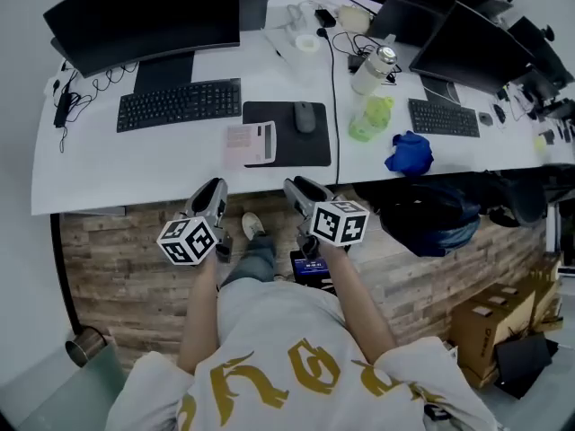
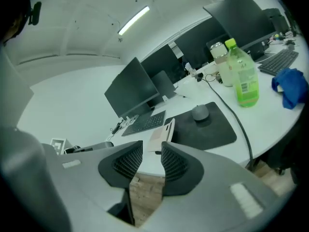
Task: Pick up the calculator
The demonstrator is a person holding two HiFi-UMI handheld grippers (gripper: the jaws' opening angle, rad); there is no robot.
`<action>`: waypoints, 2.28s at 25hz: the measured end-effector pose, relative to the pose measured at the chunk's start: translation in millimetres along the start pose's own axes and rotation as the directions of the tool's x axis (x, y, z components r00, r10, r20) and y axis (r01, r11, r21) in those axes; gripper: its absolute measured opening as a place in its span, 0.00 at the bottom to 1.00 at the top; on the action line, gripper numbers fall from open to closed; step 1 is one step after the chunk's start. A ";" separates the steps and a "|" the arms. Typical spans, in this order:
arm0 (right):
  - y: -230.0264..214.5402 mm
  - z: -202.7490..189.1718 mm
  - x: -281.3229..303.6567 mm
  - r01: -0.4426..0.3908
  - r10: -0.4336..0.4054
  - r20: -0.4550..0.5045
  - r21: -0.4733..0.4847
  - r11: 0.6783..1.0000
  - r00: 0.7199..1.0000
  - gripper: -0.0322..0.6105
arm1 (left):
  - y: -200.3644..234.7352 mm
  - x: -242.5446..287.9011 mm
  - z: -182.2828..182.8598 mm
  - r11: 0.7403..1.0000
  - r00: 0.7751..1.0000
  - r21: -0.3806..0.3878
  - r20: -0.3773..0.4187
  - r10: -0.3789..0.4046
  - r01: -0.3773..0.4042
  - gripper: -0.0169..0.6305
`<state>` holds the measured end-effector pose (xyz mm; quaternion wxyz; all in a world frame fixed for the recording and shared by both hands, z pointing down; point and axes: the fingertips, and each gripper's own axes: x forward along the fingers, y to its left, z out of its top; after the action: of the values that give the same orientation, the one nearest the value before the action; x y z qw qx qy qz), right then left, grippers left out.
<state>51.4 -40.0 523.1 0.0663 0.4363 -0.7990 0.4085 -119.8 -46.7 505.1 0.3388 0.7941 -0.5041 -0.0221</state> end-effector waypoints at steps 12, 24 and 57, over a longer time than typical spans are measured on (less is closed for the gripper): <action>-41.5 3.3 100.7 0.031 -0.007 -0.144 0.167 0.985 0.990 0.32 | 72.4 81.2 -0.1 0.997 0.987 -0.001 -0.138 0.077 -0.078 0.10; -46.5 0.5 146.5 0.025 0.024 -0.187 0.255 0.967 0.982 0.30 | 81.2 110.9 -5.8 0.999 0.976 -0.012 -0.211 0.047 -0.051 0.10; -19.4 38.1 129.6 -0.146 0.216 -0.098 0.471 0.870 0.972 0.21 | 72.4 94.9 34.6 0.994 0.993 -0.021 -0.062 0.105 -0.106 0.05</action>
<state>-3.6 -155.9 569.6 -0.0186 0.3313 -0.7096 0.6216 -143.1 -161.0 548.1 0.3643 0.7625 -0.5345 0.0138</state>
